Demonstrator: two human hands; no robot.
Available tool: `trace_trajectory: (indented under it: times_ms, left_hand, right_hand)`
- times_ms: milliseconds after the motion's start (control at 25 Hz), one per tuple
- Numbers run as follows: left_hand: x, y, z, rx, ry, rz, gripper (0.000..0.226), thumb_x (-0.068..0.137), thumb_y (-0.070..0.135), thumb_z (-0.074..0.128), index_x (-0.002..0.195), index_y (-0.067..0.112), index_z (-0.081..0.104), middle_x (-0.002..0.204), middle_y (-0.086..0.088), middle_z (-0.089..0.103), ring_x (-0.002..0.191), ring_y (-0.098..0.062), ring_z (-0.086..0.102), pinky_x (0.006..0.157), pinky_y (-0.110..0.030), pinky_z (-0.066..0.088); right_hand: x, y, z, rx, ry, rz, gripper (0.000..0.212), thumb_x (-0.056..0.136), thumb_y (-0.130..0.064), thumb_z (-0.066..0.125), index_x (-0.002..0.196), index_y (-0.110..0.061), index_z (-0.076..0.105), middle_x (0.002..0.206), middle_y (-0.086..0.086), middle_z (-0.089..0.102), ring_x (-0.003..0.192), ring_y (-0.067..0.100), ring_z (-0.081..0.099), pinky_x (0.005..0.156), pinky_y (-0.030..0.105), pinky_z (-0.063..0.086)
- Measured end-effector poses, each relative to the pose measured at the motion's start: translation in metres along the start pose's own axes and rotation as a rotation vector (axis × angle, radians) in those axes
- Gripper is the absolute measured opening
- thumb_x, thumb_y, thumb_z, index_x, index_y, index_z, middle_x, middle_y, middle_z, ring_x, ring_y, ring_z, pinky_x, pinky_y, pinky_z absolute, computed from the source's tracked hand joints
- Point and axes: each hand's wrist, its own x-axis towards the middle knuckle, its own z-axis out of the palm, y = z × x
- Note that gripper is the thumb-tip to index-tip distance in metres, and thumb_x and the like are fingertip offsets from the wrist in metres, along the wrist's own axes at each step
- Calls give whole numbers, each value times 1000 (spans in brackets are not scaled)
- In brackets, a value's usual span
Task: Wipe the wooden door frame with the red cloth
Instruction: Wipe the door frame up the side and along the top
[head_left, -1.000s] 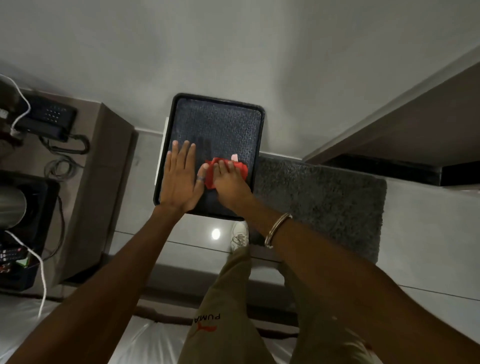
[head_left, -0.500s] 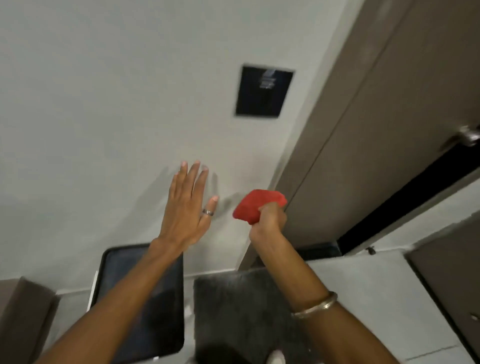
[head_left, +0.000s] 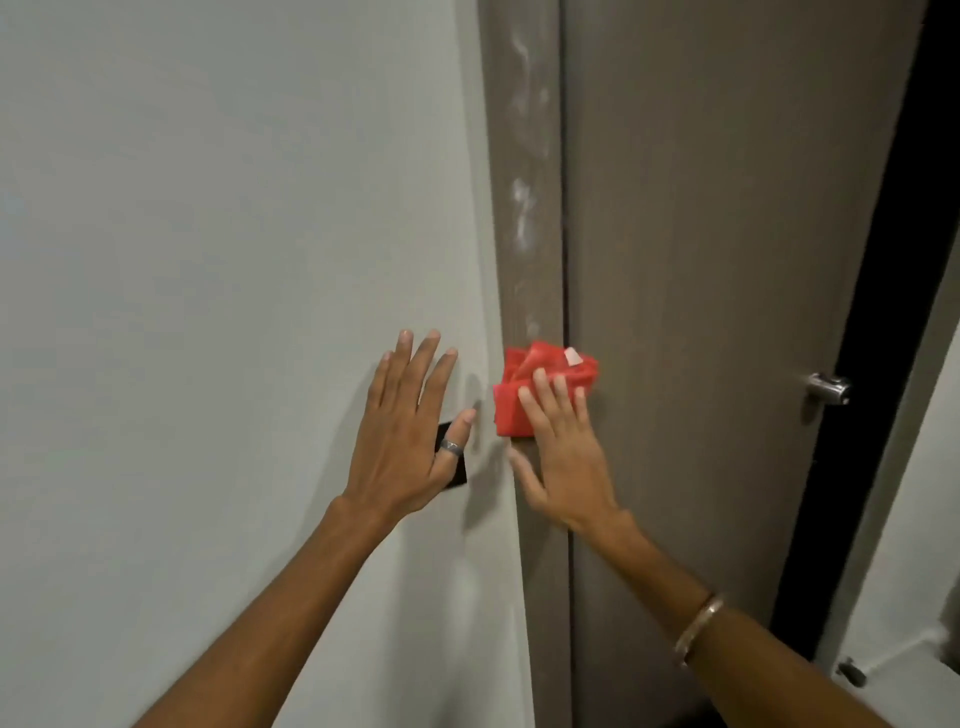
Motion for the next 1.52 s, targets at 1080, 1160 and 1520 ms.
trace_trajectory:
  times_ms: [1080, 1160, 1520]
  left_hand:
    - [128, -59, -1, 555, 300, 60, 72, 106, 44, 40, 168, 19, 11, 174, -16, 18, 162, -29, 7, 133, -44, -2]
    - [128, -60, -1, 567, 316, 55, 71, 106, 44, 40, 167, 18, 13, 174, -16, 18, 162, -26, 2, 133, -44, -2]
    - [124, -62, 5, 587, 329, 11, 74, 105, 50, 38, 168, 20, 14, 177, -7, 5, 163, -26, -5, 133, -47, -1]
  right_hand:
    - [23, 30, 53, -42, 217, -61, 69, 106, -49, 39, 166, -27, 12, 176, -7, 2, 164, 22, 7, 134, 51, 6]
    - [30, 29, 46, -17, 202, -65, 70, 105, -49, 41, 165, -27, 14, 176, -9, 2, 164, 21, 7, 133, 52, 9]
    - [94, 28, 29, -72, 234, -107, 69, 105, -47, 42, 165, -23, 17, 176, -3, 5, 164, 25, 8, 132, 58, 12]
